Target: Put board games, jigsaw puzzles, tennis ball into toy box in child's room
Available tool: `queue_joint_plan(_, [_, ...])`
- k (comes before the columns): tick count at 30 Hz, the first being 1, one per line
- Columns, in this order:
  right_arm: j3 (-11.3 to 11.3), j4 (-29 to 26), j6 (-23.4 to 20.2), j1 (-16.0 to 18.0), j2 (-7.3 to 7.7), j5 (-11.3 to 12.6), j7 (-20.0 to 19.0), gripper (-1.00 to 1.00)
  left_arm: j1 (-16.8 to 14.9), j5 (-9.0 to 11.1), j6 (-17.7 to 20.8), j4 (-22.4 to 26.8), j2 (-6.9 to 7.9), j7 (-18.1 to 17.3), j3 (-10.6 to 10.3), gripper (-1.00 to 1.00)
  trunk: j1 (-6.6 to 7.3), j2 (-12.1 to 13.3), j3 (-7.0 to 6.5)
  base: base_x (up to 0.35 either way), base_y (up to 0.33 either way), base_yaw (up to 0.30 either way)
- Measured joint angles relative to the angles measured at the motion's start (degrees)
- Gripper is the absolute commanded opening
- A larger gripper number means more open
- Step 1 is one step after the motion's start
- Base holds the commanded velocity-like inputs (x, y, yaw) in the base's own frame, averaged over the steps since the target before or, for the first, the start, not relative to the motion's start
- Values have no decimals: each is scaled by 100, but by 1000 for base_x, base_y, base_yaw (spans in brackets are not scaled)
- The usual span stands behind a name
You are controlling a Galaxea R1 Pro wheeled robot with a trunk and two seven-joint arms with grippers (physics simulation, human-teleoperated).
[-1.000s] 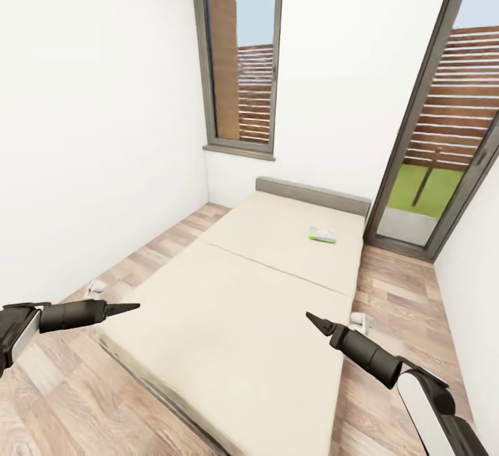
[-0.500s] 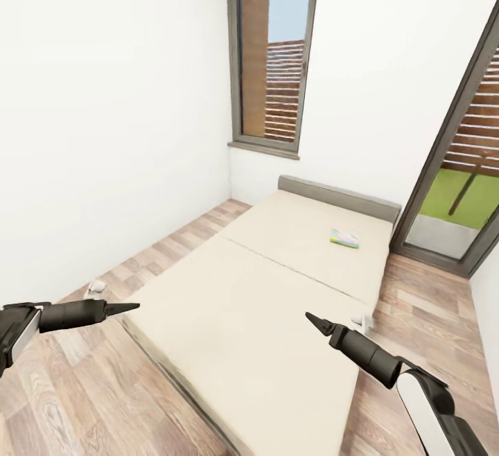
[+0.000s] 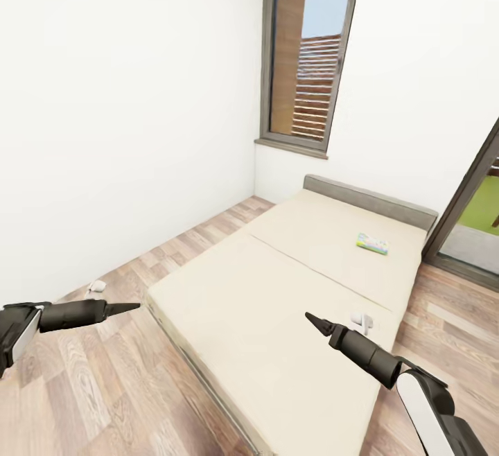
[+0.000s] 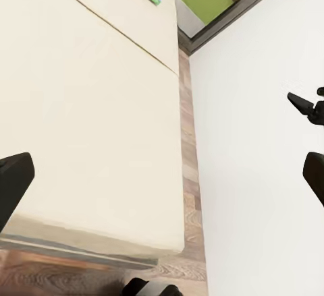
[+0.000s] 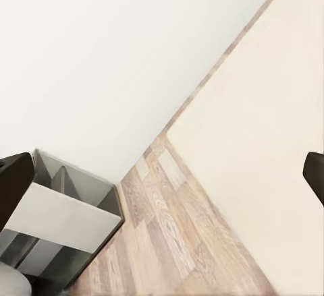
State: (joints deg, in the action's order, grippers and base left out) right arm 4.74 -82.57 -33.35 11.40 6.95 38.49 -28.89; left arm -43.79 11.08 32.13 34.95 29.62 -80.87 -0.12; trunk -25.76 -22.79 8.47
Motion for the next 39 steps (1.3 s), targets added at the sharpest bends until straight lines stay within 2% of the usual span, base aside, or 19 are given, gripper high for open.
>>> queue_joint_plan(25, [0, -31, 16, 1, -1, -1, -11, 100, 0, 7, -25, 11, 0, -15, -2, 100, 1, 0, 90, -70, 0, 262])
queue_joint_plan(39, [6, -29, 14, 2, -1, -1, -11, 100, 0, 8, -30, 13, -9, -15, -12, 100, 0, 0, 105, -141, -50, 278])
